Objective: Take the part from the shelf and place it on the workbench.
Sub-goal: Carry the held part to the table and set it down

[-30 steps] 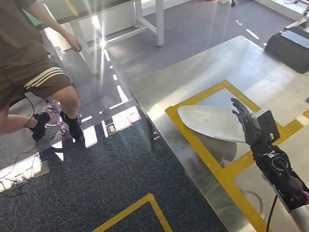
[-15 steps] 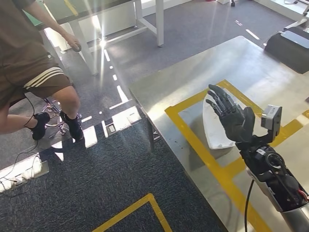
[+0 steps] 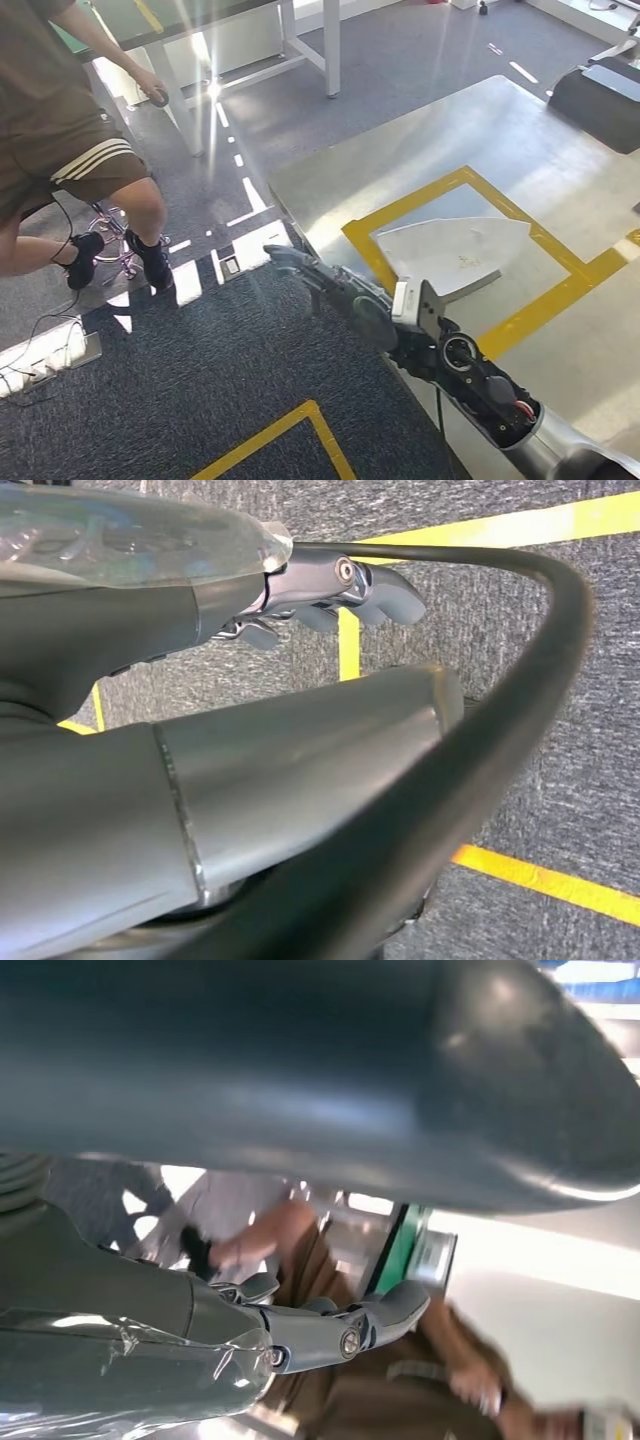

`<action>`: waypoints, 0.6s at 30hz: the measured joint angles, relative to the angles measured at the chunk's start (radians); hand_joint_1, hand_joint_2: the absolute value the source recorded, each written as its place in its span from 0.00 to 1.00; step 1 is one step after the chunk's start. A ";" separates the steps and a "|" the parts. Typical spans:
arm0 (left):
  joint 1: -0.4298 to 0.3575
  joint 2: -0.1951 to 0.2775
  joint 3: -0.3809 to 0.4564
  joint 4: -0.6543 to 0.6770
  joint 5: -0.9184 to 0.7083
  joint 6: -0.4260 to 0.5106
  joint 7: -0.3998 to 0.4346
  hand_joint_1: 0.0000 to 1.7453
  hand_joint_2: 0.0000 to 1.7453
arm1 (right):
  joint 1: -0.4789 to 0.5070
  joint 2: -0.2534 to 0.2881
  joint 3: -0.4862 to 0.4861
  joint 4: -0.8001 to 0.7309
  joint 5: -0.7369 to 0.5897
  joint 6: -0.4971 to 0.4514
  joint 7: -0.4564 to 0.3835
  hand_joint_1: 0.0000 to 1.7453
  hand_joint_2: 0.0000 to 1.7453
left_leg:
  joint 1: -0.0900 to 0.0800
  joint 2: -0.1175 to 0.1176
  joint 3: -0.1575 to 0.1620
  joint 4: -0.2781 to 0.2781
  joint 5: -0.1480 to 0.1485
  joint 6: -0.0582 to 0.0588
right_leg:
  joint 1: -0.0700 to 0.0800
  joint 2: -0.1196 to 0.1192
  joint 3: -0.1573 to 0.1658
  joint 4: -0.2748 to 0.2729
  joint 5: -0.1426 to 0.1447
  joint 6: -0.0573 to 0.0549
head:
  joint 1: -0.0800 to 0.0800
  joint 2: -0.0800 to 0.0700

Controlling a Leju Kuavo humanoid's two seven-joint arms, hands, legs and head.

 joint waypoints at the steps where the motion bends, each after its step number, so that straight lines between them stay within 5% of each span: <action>1: 0.000 0.000 0.000 0.000 -0.001 0.000 0.000 0.00 0.00 | -0.009 0.014 0.034 0.003 0.011 0.000 -0.001 0.00 0.00 | 0.000 0.000 0.000 0.000 0.000 0.000 | 0.000 0.000 0.000 0.000 0.000 0.000 | 0.000 0.000; 14: 0.002 0.003 -0.001 0.000 -0.006 0.004 0.014 0.00 0.00 | -0.087 0.153 0.325 0.061 0.060 0.069 -0.015 0.00 0.00 | 0.003 -0.001 0.004 -0.007 -0.001 0.002 | -0.001 -0.001 0.004 -0.011 0.000 0.003 | 0.000 0.000; 16: 0.003 0.002 -0.001 0.000 -0.007 0.003 0.016 0.00 0.00 | -0.098 0.171 0.355 0.070 0.051 0.071 -0.022 0.00 0.00 | 0.014 0.000 0.017 -0.025 0.004 0.004 | 0.004 -0.002 -0.010 0.024 -0.022 0.008 | 0.001 0.000; 18: 0.003 0.000 -0.001 0.000 -0.007 0.004 0.017 0.00 0.00 | -0.109 0.179 0.377 0.081 0.042 0.072 -0.028 0.00 0.00 | 0.021 -0.002 0.026 -0.033 0.005 0.005 | 0.005 -0.002 -0.063 0.136 -0.073 0.014 | 0.003 0.000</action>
